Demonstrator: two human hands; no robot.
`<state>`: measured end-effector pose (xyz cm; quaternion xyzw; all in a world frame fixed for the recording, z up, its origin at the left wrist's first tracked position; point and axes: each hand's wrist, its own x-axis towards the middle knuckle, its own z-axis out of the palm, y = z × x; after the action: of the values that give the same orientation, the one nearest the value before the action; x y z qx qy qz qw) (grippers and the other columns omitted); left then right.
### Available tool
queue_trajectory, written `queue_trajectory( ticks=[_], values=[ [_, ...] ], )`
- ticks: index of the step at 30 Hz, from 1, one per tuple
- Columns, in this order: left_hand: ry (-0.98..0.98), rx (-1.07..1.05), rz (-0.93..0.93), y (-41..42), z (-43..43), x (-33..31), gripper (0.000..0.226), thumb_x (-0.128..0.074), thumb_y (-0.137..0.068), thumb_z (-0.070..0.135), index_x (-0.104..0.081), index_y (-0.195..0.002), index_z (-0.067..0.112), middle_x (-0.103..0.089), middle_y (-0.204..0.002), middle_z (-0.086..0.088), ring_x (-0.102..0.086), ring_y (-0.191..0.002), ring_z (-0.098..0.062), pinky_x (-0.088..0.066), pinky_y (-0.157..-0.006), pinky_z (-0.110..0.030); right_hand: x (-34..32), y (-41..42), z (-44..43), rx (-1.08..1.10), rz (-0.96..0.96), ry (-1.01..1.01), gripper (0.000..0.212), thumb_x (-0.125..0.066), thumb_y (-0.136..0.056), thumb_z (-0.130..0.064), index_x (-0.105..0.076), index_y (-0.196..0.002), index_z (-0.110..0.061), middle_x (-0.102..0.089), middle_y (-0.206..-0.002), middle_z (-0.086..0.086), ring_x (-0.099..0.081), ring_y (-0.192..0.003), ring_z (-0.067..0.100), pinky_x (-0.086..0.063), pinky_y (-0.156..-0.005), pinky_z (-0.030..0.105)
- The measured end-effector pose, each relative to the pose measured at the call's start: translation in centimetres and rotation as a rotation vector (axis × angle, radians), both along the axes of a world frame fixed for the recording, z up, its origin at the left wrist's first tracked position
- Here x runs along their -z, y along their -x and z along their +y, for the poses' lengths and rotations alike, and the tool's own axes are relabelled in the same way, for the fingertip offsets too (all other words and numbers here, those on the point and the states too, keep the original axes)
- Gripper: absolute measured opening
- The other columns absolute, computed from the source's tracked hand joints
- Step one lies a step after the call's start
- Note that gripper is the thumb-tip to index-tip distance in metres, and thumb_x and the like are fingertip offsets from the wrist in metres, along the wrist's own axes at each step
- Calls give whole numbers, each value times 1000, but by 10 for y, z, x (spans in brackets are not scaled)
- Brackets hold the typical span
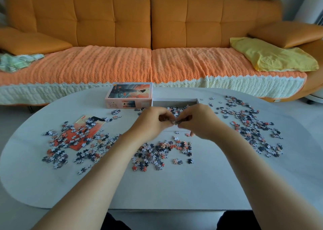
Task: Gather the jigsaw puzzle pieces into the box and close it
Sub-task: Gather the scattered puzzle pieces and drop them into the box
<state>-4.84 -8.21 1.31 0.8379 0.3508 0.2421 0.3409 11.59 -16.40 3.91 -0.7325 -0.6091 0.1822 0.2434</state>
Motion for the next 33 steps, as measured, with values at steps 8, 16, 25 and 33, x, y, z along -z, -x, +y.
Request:
queue_trajectory(
  ticks=[8,16,25,33],
  values=[
    [-79,-42,6,-23,31,1,18,-70,-89,21,-71,-108,21,-64,-96,13,-60,-89,-8,-39,-70,-15,11,-13,35,77,-174,-146,16,-69,-87,-17,-76,-100,-23,-67,-86,1,-60,-75,20,-50,-66,31],
    [-303,35,98,-11,38,10,15,-63,-93,22,-69,-106,25,-61,-105,9,-57,-96,-13,-49,-84,-37,16,-16,30,3,-196,-184,23,-58,-94,-13,-74,-109,-21,-71,-101,3,-62,-90,21,-50,-84,35],
    [-273,156,256,28,-2,7,24,-68,-85,38,-63,-108,33,-52,-98,19,-57,-85,-5,-52,-76,-34,22,8,-3,-214,-231,-220,28,-58,-88,-7,-76,-101,-24,-71,-99,-8,-58,-78,-1,-49,-80,17],
    [-145,214,567,50,-16,26,84,-72,-71,64,-37,-144,39,-34,-127,14,-30,-126,-7,-35,-103,-30,45,19,-22,-320,-301,69,45,-50,-91,-4,-61,-130,-22,-52,-139,-8,-42,-127,17,-36,-107,31]
  ],
)
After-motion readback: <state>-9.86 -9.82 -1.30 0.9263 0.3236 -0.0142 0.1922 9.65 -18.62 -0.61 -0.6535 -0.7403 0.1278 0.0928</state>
